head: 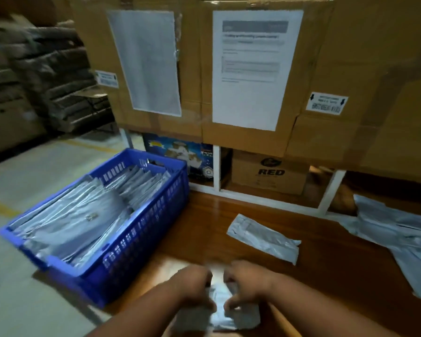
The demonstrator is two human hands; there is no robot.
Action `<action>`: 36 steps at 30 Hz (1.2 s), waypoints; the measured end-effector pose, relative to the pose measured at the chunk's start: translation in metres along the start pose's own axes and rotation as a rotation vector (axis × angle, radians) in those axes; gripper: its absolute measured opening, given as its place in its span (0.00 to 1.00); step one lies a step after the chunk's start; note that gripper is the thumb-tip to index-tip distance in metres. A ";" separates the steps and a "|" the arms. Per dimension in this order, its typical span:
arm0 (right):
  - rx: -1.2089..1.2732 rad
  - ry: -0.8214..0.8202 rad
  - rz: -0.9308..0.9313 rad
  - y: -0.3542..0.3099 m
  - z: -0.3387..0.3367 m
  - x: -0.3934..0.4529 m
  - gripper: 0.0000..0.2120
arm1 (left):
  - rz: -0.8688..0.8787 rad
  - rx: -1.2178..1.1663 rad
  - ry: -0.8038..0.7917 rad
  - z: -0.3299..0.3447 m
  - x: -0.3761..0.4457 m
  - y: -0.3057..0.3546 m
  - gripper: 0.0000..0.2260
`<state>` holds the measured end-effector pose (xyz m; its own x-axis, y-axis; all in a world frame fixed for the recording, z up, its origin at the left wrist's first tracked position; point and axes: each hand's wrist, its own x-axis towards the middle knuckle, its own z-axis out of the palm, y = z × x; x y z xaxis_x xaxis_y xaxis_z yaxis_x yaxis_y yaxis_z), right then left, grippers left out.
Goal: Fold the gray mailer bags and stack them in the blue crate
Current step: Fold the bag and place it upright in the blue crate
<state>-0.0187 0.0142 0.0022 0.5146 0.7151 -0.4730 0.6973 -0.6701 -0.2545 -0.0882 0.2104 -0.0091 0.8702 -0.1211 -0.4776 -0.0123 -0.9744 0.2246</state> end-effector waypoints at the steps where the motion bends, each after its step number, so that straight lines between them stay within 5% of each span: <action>1: 0.021 0.019 0.005 -0.007 -0.006 0.005 0.31 | 0.011 0.003 0.045 -0.009 -0.005 -0.005 0.23; 8: 0.002 0.161 -0.071 -0.051 -0.091 0.048 0.09 | -0.005 -0.008 0.357 -0.088 -0.044 -0.065 0.14; 19: -0.140 0.406 -0.342 -0.163 -0.261 0.108 0.07 | -0.261 0.057 0.729 -0.200 -0.154 -0.186 0.10; 28: -0.368 0.176 -0.393 -0.251 -0.251 0.242 0.04 | -0.545 0.034 0.509 -0.148 -0.168 -0.280 0.17; 36: -0.440 0.112 -0.349 -0.280 -0.203 0.301 0.11 | -0.725 0.185 0.417 -0.115 -0.147 -0.288 0.09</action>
<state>0.0423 0.4576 0.1025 0.2492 0.9120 -0.3258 0.9652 -0.2614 0.0064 -0.1559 0.5308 0.0937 0.8038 0.5880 -0.0900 0.5684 -0.8039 -0.1750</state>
